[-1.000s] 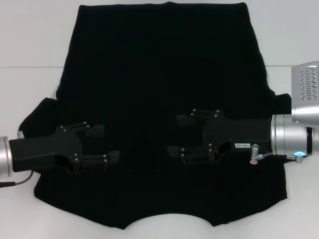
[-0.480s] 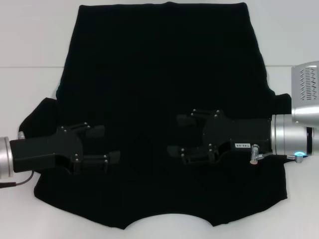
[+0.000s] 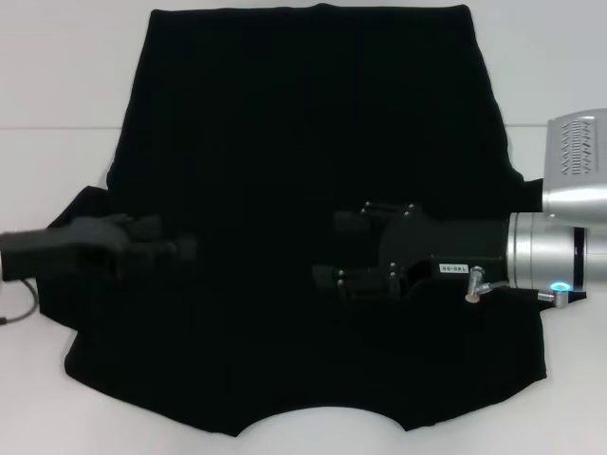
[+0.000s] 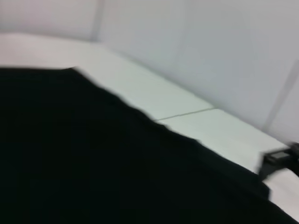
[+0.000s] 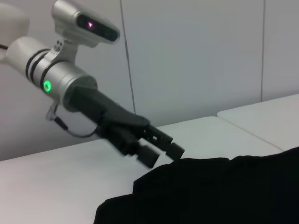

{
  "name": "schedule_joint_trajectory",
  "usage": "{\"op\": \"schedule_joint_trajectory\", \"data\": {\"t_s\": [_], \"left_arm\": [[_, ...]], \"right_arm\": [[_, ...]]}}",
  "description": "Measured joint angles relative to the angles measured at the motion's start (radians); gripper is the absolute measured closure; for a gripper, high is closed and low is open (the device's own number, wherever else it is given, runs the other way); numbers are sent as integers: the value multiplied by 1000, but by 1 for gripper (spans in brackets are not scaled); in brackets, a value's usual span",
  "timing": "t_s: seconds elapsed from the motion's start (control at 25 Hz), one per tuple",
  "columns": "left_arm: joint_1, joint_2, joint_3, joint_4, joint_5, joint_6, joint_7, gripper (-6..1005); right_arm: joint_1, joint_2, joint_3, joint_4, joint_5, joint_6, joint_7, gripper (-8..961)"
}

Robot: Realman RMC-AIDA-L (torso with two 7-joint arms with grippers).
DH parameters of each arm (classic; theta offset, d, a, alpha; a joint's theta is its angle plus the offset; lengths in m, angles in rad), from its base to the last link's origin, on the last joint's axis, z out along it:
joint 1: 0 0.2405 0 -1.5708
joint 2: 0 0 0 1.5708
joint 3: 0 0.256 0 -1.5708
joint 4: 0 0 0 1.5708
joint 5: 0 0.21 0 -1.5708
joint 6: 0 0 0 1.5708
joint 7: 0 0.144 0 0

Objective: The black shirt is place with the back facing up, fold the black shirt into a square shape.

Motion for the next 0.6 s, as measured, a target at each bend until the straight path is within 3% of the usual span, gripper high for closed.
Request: {"op": "schedule_joint_trajectory", "data": {"t_s": [0.24, 0.6], "left_arm": [[-26, 28, -3, 55, 84, -24, -267, 112], [-76, 55, -2, 135, 330, -63, -587, 111]], "right_arm": [[5, 6, -2, 7, 0, 2, 13, 74], [9, 9, -2, 8, 1, -3, 30, 74]]}}
